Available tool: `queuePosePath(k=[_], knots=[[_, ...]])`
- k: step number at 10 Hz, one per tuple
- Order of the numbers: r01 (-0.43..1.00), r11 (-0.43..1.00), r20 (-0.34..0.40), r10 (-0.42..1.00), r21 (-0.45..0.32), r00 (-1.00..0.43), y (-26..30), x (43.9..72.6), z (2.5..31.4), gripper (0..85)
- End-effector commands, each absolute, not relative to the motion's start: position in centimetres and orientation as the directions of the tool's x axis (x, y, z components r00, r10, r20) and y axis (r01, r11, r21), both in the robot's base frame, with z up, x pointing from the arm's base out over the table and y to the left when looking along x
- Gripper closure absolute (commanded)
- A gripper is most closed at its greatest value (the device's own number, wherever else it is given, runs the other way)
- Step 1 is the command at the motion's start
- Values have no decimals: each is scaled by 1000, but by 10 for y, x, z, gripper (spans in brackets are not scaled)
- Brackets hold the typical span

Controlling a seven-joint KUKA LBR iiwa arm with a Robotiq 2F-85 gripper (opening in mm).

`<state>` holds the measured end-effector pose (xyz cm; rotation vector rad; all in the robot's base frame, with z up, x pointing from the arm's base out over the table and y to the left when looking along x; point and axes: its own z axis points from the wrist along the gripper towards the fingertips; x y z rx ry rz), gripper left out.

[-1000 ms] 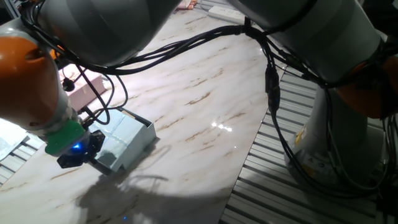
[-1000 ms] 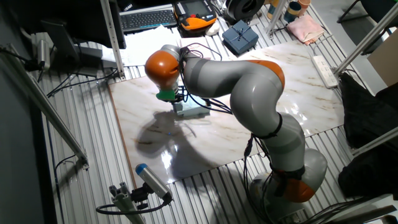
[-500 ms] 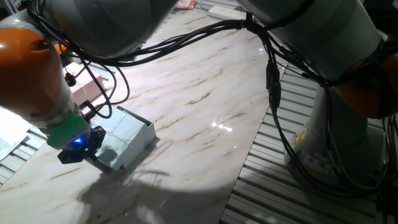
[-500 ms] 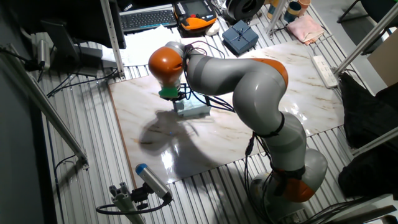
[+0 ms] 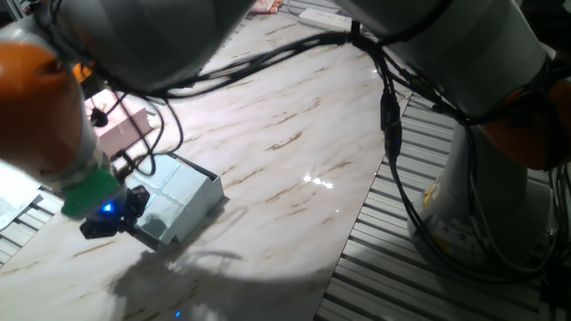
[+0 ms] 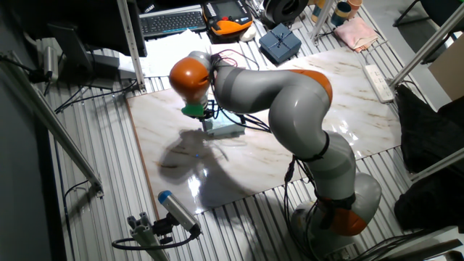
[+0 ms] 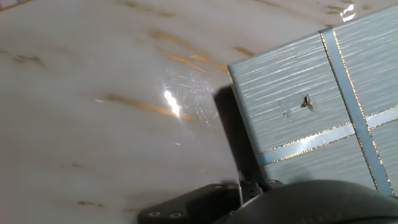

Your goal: Slide the outer casing onto the gift box

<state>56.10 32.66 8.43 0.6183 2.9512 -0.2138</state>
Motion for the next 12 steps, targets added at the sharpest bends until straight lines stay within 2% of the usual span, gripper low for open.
queuePosePath(k=[1, 7, 12], knots=[[405, 906, -154, 386, -120, -910, 325, 562, 81, 850], [347, 930, -149, 328, -120, -933, 306, 565, 76, 850], [306, 947, -108, 295, -98, -949, 291, 570, 90, 850]])
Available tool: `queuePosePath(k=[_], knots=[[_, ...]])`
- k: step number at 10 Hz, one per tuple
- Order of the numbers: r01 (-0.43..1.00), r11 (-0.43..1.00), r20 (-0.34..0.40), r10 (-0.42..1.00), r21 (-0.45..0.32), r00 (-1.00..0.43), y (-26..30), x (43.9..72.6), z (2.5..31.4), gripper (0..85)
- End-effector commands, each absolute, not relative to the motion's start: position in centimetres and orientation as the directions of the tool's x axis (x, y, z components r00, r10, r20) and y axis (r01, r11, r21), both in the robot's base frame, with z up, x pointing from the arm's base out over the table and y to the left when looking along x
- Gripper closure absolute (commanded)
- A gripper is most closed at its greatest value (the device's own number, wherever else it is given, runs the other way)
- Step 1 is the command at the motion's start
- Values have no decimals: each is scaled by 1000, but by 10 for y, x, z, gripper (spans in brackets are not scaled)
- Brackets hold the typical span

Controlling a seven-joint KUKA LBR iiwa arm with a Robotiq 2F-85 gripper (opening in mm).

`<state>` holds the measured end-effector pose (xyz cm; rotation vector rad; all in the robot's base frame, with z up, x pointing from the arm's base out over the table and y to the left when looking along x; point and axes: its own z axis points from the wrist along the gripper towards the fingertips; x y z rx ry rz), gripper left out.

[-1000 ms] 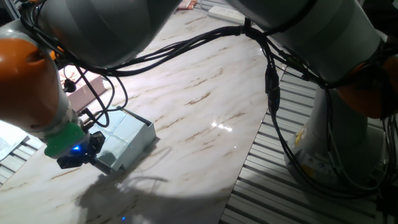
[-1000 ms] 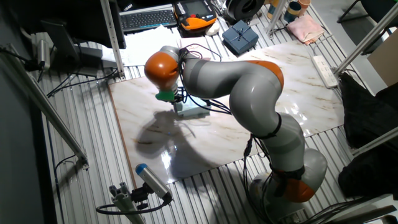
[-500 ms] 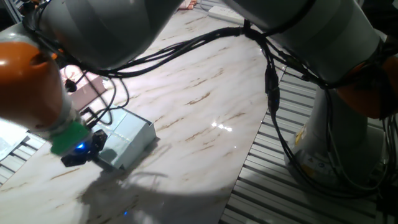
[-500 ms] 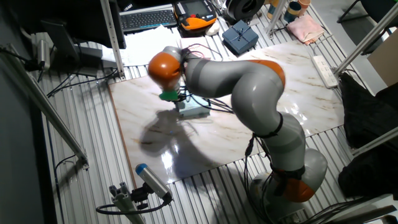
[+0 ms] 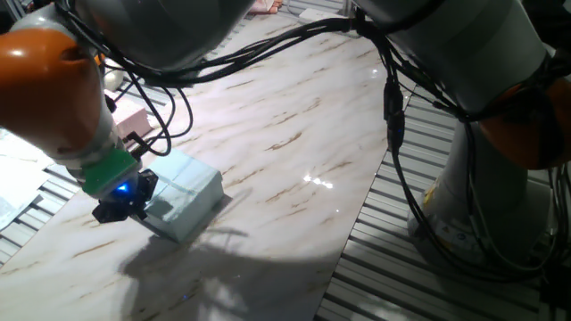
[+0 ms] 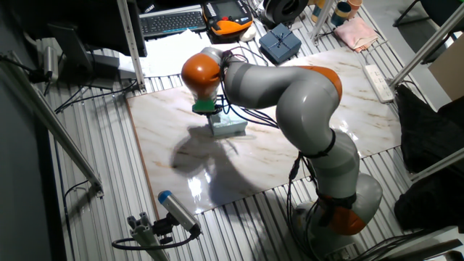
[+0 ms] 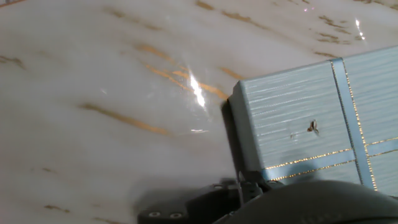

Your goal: Slide the outer casing onto the gift box

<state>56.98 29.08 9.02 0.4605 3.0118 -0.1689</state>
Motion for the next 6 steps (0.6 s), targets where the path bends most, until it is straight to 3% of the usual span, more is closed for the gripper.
queuePosePath(k=[1, 4, 6], knots=[[295, 952, -95, 287, -83, -953, 290, 570, 93, 850], [277, 961, -23, 276, -16, -961, 284, 569, 120, 850], [255, 966, -29, 254, -32, -967, 276, 566, 142, 850]])
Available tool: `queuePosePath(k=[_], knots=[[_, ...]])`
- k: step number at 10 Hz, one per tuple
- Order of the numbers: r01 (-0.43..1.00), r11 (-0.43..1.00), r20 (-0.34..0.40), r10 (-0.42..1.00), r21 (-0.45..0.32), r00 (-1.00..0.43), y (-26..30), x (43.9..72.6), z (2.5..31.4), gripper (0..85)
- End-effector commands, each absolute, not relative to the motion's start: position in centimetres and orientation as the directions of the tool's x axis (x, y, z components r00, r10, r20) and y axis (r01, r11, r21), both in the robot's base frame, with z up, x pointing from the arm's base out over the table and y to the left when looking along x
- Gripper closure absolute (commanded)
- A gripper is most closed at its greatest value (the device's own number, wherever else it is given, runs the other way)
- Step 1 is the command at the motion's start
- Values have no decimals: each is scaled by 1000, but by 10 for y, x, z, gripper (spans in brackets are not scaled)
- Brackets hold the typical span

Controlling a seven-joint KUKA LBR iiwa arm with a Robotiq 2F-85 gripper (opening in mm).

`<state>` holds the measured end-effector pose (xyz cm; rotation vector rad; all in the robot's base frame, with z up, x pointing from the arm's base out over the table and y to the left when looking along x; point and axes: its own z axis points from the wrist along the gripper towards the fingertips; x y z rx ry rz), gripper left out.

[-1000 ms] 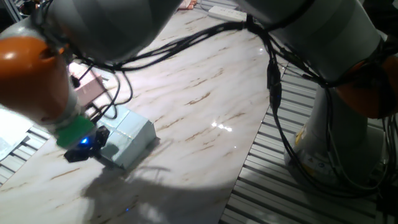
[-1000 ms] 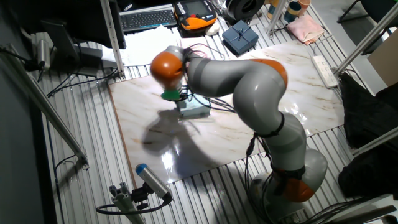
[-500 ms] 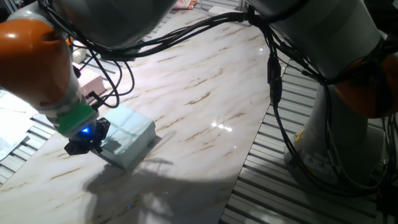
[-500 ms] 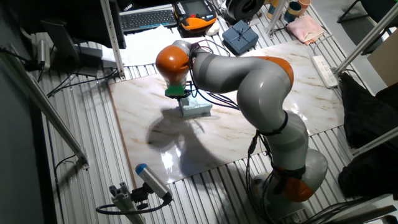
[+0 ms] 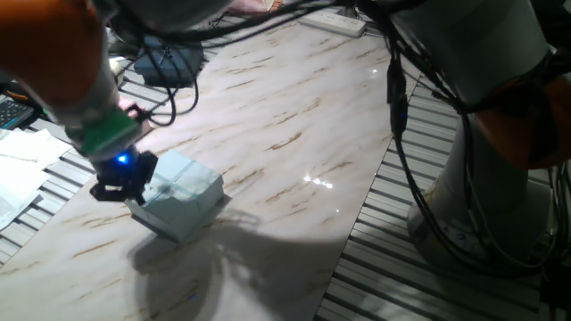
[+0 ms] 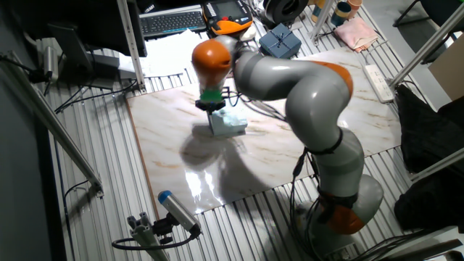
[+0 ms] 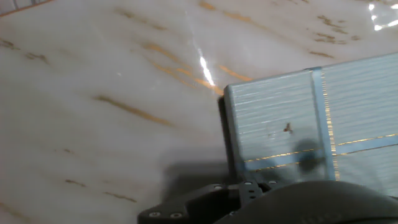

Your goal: Slide the outer casing onto the gift box

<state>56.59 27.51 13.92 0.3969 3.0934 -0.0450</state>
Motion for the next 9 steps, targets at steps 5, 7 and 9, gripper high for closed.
queuePosePath(k=[5, 7, 9], knots=[[116, 993, -9, 116, 22, -993, 233, 561, 206, 850], [62, 996, 18, 61, 69, -998, 205, 560, 231, 850], [67, 991, 42, 62, 119, -997, 191, 560, 243, 850]])
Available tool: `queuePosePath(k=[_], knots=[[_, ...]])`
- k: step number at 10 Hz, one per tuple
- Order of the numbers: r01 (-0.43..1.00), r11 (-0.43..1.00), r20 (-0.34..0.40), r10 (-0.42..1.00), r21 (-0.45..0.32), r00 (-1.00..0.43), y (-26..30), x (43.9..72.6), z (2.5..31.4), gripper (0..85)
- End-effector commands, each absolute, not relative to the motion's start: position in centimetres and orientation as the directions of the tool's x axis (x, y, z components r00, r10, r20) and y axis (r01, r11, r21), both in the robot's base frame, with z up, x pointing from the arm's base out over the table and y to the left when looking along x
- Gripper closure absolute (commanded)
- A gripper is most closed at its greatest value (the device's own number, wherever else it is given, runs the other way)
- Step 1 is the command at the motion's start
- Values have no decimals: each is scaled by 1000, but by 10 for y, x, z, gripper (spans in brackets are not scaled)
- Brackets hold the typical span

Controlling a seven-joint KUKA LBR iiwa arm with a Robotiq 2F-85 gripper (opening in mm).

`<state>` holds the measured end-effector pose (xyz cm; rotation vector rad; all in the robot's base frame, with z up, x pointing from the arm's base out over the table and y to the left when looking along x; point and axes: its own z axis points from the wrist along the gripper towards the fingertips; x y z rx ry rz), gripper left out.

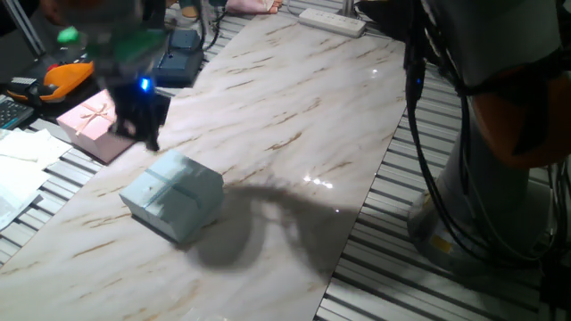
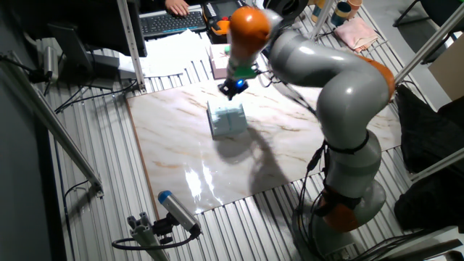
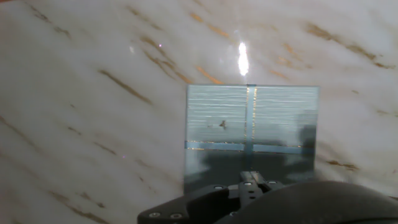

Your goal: Slide the outer casing onto the gift box

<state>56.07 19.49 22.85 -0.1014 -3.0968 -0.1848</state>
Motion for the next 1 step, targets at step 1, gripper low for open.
queuePosePath(k=[1], knots=[[71, 992, 38, 67, 109, -997, 194, 561, 243, 850]])
